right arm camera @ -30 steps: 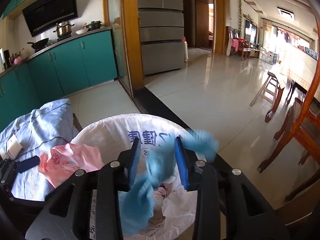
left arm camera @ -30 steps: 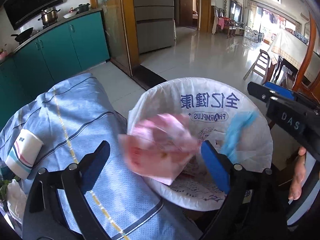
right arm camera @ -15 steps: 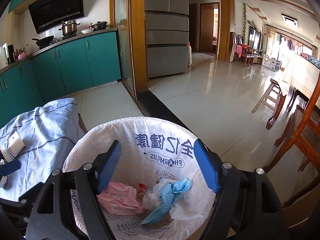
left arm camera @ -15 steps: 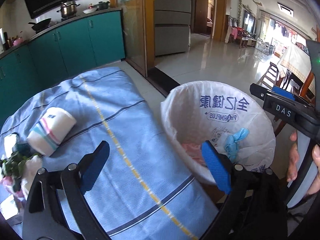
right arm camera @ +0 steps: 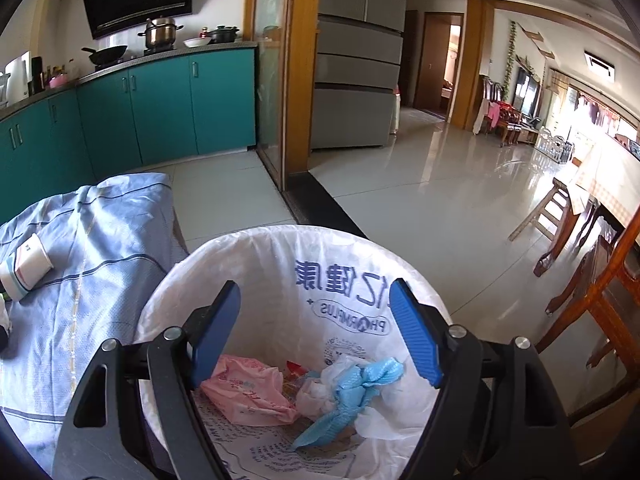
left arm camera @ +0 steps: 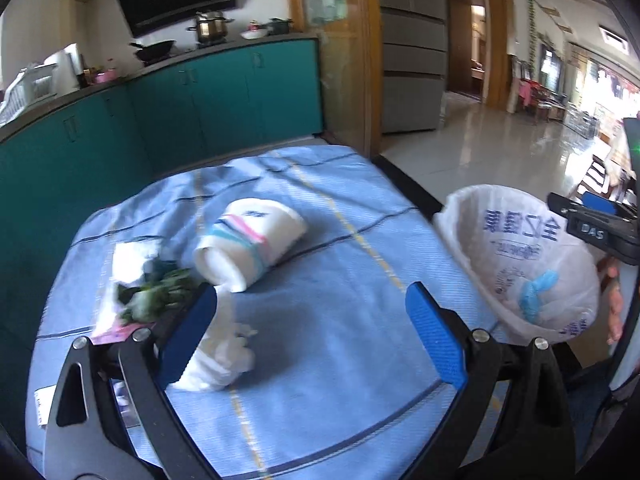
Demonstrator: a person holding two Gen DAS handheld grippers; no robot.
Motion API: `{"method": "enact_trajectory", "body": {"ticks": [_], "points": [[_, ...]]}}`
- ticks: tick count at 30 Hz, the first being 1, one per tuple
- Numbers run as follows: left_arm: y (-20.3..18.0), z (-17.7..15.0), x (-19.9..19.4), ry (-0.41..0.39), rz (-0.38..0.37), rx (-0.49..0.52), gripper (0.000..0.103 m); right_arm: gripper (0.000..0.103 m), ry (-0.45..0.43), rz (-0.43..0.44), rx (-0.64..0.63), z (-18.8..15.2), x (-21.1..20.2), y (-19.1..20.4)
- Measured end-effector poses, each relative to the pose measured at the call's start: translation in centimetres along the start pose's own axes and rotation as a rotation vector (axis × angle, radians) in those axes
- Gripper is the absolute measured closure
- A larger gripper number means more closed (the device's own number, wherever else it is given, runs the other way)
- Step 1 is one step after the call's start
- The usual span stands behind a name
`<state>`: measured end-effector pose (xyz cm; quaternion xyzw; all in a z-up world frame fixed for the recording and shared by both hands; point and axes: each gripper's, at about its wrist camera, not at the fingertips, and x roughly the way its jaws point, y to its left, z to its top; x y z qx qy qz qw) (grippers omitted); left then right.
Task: Collect trash
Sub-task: 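Grasp the green leafy vegetable on the table with the right gripper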
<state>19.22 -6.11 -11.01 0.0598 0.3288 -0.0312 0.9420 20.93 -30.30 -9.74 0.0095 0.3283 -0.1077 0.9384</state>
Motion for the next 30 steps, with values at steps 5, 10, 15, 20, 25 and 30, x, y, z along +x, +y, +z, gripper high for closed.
{"method": "enact_trajectory", "body": {"ticks": [5,10,15,20,25,30], "points": [[5.0,-1.3,-1.1,0.005,0.105,-0.053,0.008,0.023,0.009,0.129,0.0,0.6,0.0,2.8],[10.7,-2.9,-2.5,0.043,0.195,-0.121,0.008,0.021,0.021,0.272,-0.087,1.2,-0.4,8.2],[14.9,-4.3,-3.8,0.072,0.246,-0.178,0.007,0.021,0.078,0.494,-0.146,2.7,-0.6,15.0],[16.8,-5.7,-4.4,0.101,0.296,-0.186,0.007,0.021,0.089,0.67,-0.31,3.1,-2.6,23.4],[17.5,-6.9,-3.9,0.15,0.318,-0.173,0.007,0.021,0.104,0.797,-0.425,0.8,-4.7,28.8],[17.6,-7.7,-3.2,0.177,0.28,-0.2,0.007,0.056,0.194,0.881,-0.473,-0.7,-4.1,30.2]]}}
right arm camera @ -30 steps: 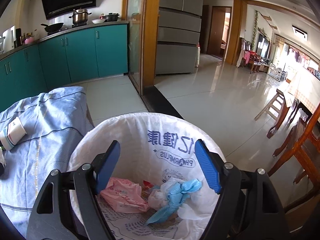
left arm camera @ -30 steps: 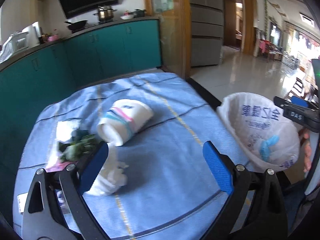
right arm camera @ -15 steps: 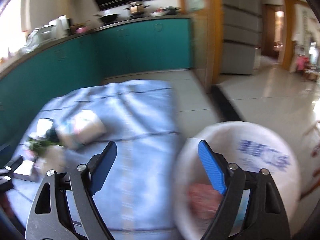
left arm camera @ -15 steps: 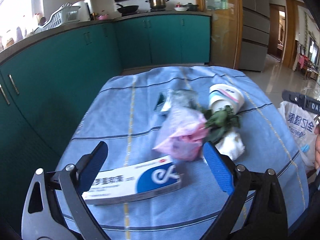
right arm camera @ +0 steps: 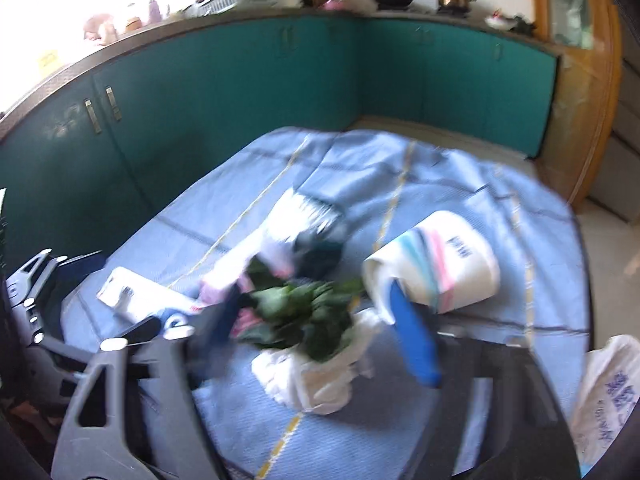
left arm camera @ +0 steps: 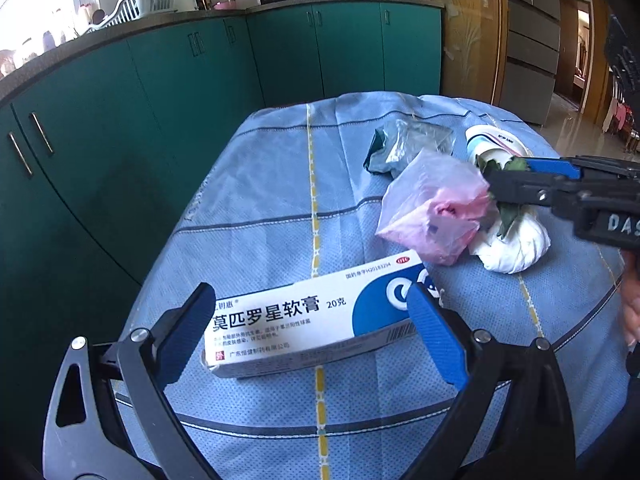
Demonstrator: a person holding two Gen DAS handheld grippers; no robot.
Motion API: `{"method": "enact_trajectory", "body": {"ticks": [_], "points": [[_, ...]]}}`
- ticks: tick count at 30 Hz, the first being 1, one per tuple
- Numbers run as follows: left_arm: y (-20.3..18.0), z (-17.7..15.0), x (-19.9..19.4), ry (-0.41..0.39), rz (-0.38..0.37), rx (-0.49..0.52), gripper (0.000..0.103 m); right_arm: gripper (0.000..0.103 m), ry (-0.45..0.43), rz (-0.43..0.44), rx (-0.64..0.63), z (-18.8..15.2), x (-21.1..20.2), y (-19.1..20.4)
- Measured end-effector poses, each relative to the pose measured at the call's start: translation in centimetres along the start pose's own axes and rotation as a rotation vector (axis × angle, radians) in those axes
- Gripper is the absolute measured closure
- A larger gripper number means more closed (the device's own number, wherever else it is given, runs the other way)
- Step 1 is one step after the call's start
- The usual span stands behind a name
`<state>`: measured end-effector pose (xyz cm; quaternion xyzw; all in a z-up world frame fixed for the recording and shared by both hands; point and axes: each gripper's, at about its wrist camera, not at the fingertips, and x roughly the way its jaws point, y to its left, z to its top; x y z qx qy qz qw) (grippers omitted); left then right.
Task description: Collect trash
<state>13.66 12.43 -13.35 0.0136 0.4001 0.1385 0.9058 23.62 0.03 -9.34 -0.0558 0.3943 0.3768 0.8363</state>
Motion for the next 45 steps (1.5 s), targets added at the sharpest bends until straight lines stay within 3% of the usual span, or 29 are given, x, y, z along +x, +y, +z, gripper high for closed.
{"method": "enact_trajectory", "body": {"ticks": [3,10,14,21,22,27,30,35,41,45], "points": [[0.0,-0.1,0.5,0.013,-0.011,-0.013,0.007,0.069,0.003,0.03,-0.006,-0.6,-0.9,-0.3],[-0.3,-0.2,0.5,0.014,-0.024,-0.011,0.007,0.072,-0.067,0.065,-0.027,-3.7,-6.6,-2.4],[-0.5,-0.4,0.9,0.034,-0.053,-0.017,0.004,0.072,-0.074,-0.037,0.039,-4.3,-7.8,-5.8],[-1.8,-0.6,0.7,0.046,-0.06,0.041,0.003,0.072,0.09,-0.221,0.136,-6.8,-5.1,-9.1],[-1.9,-0.6,0.6,0.045,-0.061,0.052,0.003,0.071,0.101,-0.232,0.139,-6.9,-4.8,-9.2],[-2.3,-0.8,0.6,0.039,-0.063,0.088,0.003,0.044,0.082,-0.247,0.148,-6.9,-4.8,-9.0],[-2.3,-0.9,0.8,0.042,-0.069,0.101,0.003,0.036,0.052,-0.244,0.16,-6.7,-5.2,-9.0],[-3.0,-1.3,0.8,0.044,-0.07,0.146,0.003,0.032,0.037,-0.233,0.184,-6.7,-5.3,-9.2],[-4.8,-2.2,-0.7,0.049,-0.148,0.234,0.003,0.031,0.046,-0.247,0.172,-6.7,-4.9,-9.0],[-5.7,-3.2,-2.2,0.065,-0.247,0.267,0.003,0.031,0.048,-0.25,0.174,-6.6,-4.5,-9.1]]}}
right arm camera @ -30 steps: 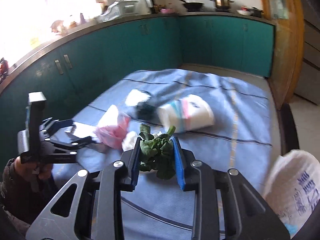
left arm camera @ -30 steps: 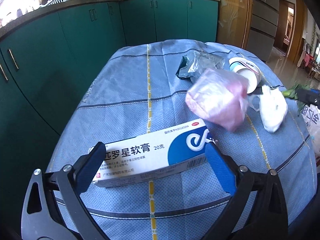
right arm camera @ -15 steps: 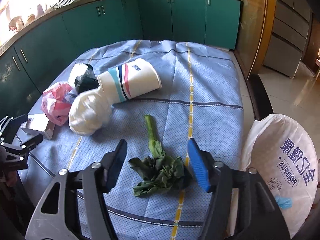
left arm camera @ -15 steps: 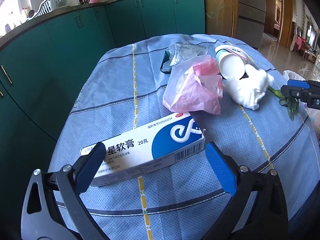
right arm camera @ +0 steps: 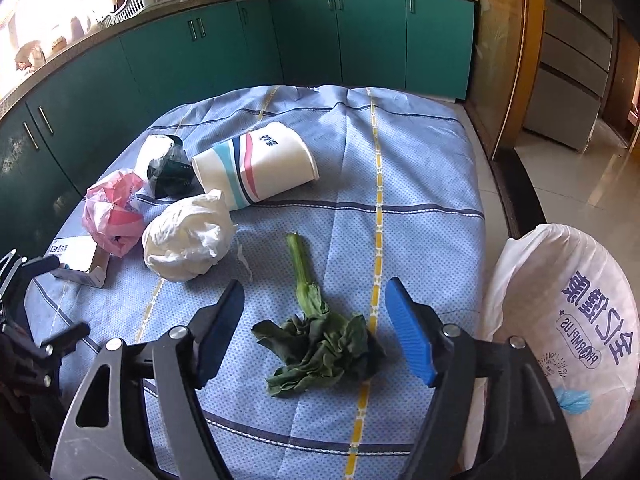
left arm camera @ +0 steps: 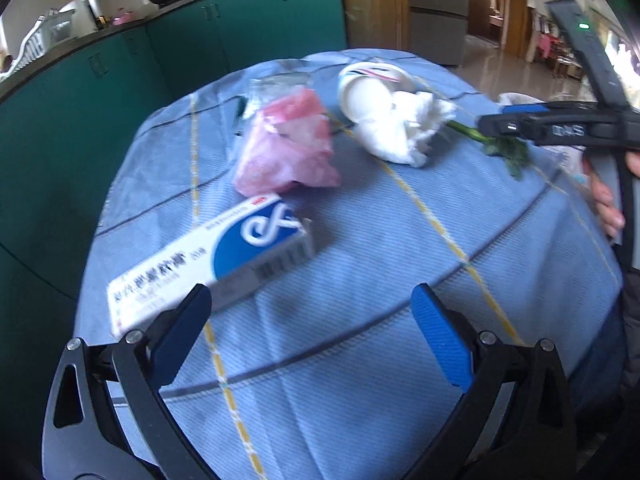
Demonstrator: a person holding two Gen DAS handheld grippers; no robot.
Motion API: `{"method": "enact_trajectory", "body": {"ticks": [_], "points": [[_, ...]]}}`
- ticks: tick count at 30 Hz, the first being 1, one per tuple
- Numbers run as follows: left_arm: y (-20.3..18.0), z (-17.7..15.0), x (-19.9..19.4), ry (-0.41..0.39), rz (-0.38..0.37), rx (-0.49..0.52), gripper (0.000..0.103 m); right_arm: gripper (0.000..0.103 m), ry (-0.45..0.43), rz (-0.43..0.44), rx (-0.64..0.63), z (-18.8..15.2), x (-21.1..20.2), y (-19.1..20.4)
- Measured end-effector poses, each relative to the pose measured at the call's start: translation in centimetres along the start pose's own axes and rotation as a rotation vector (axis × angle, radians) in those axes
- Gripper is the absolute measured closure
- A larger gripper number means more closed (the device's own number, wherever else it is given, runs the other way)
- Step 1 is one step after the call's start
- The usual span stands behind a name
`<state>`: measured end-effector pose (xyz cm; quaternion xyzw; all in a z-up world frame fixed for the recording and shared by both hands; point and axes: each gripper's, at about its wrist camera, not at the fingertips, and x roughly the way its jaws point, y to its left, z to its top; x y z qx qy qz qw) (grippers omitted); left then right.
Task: Collect trash
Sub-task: 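Grasp the white plastic bag with the right gripper while the left gripper grasps the ointment box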
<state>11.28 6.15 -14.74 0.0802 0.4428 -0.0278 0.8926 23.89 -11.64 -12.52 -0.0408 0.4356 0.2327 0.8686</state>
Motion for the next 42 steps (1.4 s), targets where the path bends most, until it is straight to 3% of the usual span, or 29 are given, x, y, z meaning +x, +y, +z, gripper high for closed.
{"method": "enact_trajectory", "body": {"ticks": [6,11,16,26,30,36,42], "points": [[1.5,0.5,-1.7,-0.075,0.071,-0.017,0.003,0.03,-0.003,0.0,0.002,-0.1,-0.1,0.0],[4.5,2.0,0.3,-0.099,0.087,-0.055,0.003,0.029,0.0,-0.001,-0.001,-0.2,0.0,0.2],[5.5,2.2,4.0,0.012,0.032,-0.063,0.003,0.029,0.008,-0.002,-0.007,-0.5,0.1,0.4],[-0.1,0.4,1.8,0.015,-0.08,0.087,0.003,0.029,0.019,-0.008,-0.029,-0.5,0.6,1.0],[-1.7,0.0,0.2,-0.02,-0.13,0.13,0.003,0.029,0.021,-0.012,-0.033,-0.5,0.6,1.1],[-0.7,0.9,0.0,-0.035,-0.037,0.042,0.003,0.029,0.001,-0.001,-0.029,-0.5,0.2,1.0],[0.3,1.2,1.9,0.013,0.037,-0.041,0.003,0.029,-0.011,-0.015,-0.051,-0.5,0.0,1.5]]}}
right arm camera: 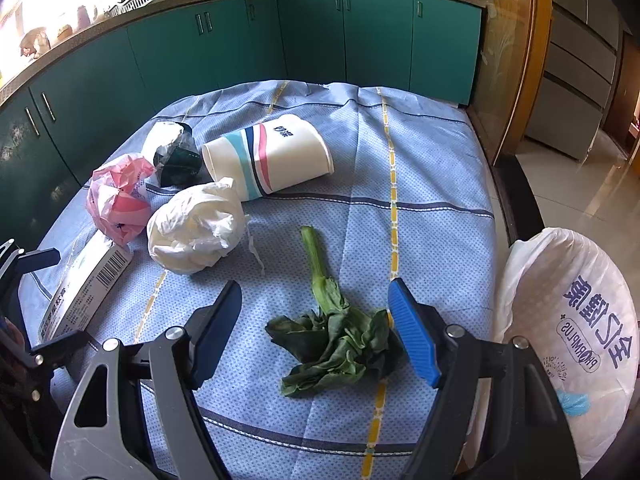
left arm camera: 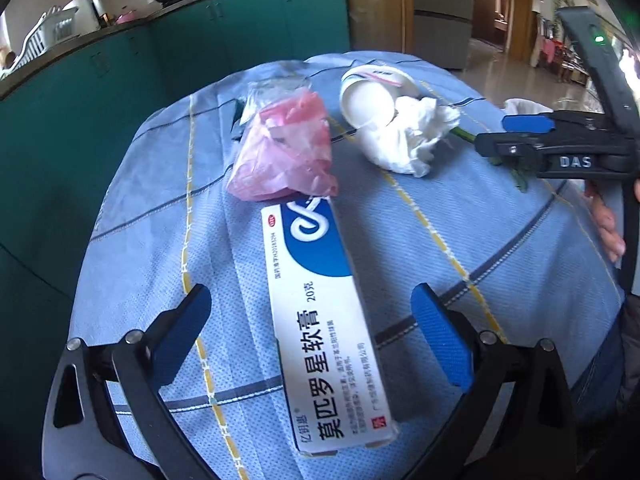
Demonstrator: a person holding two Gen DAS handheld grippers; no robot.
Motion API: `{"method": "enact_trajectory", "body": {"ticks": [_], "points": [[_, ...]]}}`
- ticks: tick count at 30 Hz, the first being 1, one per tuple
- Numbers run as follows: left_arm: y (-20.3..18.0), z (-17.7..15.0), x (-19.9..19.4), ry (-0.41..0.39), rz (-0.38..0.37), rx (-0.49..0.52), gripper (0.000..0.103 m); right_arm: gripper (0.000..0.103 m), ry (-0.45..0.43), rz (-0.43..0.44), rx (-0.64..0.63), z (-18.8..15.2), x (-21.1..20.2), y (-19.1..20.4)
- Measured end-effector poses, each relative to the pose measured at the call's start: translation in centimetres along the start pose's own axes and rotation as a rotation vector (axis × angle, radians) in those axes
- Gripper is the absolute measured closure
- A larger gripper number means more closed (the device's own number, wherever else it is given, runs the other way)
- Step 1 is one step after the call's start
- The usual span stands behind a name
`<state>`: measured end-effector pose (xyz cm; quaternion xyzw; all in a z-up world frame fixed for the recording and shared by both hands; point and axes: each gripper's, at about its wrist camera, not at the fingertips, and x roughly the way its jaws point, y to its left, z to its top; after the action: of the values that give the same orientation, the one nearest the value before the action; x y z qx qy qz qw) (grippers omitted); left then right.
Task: Collect trash
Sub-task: 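Grasp the white plastic bag with the right gripper while the left gripper grasps the ointment box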
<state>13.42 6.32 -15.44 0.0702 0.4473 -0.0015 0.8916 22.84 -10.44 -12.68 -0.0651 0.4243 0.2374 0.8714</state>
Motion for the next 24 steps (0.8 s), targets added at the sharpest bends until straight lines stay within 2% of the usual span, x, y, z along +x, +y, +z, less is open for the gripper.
{"method": "enact_trajectory", "body": {"ticks": [2,6,10,12,13,16,20,22,23,24], "points": [[0.1,-0.1,0.7,0.037,0.012,-0.023,0.003,0.029,-0.009,0.008,-0.008,0.2,-0.1,0.5],[0.2,0.0,1.0,0.038,-0.005,-0.047,0.005,0.029,-0.026,0.053,-0.041,1.0,-0.1,2.4],[0.0,-0.2,0.6,0.031,-0.044,-0.044,0.025,0.028,-0.042,0.074,-0.083,1.7,0.2,4.7],[-0.3,-0.3,0.4,0.027,-0.048,-0.036,0.032,0.02,-0.054,0.076,-0.101,2.2,0.6,5.9],[-0.5,-0.2,0.2,0.026,-0.05,-0.032,0.039,0.018,-0.064,0.072,-0.111,2.4,0.8,6.4],[-0.7,-0.4,-0.1,0.023,-0.059,-0.018,0.052,0.017,-0.069,0.065,-0.135,2.8,1.3,7.5],[-0.8,-0.6,-0.3,0.022,-0.061,-0.02,0.051,0.018,-0.044,0.042,-0.161,2.5,2.4,8.1],[-0.6,-0.7,-0.3,0.027,-0.05,-0.035,0.036,0.035,-0.018,0.047,-0.179,2.2,3.0,8.3],[-0.5,-0.7,-0.2,0.029,-0.046,-0.042,0.034,0.043,-0.01,0.054,-0.181,2.2,3.2,8.3],[-0.3,-0.7,-0.2,0.032,-0.045,-0.049,0.032,0.046,-0.019,0.057,-0.179,2.1,3.0,8.3]]}}
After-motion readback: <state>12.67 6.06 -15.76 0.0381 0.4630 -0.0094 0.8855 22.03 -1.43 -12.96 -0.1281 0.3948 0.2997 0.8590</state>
